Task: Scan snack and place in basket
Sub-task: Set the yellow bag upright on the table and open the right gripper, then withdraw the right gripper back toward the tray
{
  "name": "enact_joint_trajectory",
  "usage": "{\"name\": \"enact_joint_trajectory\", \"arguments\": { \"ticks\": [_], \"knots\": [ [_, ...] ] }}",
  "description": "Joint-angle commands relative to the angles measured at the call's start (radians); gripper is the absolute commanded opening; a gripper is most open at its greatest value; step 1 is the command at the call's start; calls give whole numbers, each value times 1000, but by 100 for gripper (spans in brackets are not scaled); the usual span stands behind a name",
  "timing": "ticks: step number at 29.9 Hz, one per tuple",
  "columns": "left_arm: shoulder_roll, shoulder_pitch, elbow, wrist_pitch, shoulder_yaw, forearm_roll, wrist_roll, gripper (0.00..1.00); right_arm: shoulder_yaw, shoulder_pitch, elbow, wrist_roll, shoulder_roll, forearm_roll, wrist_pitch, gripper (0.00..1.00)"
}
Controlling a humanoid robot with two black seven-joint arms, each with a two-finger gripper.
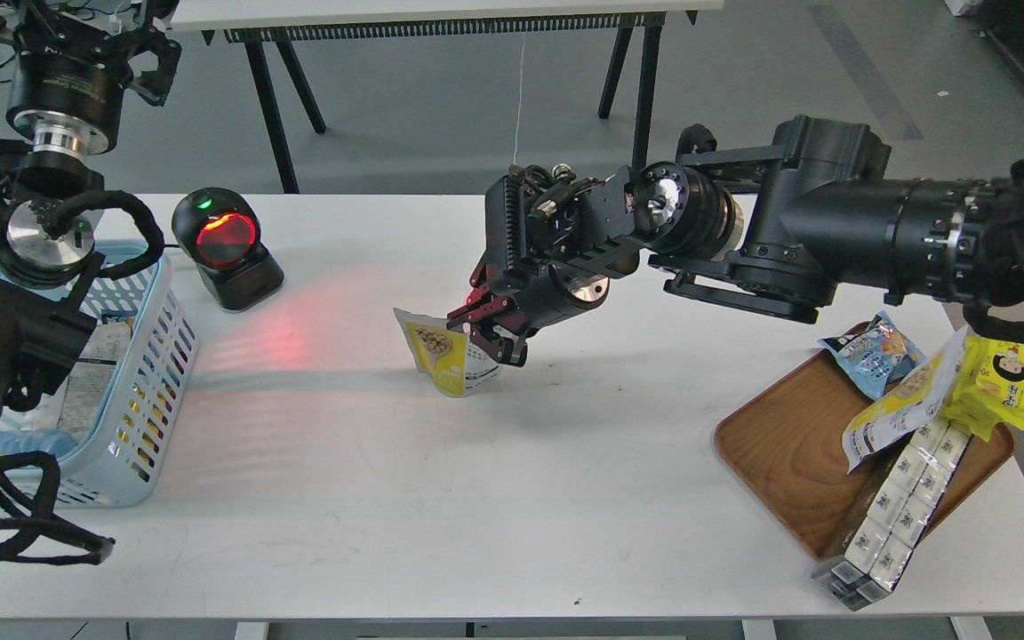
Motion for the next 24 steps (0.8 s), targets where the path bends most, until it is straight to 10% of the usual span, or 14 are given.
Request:
{"name": "enact_joint_trajectory", "arguments": {
  "ticks": [1,9,18,24],
  "knots": [
    [0,0,0,0,0,0,0,100,2,1,0,0,-2,0,-1,5],
    [2,0,0,0,0,-2,1,100,11,20,25,0,-46,2,-1,29],
    [6,-20,-5,0,0,0,9,100,144,34,97,0,-224,17,-1,92],
    [37,-38,-12,0,57,32,14,100,256,-14,86,0,-346,259,18,96]
  ]
}}
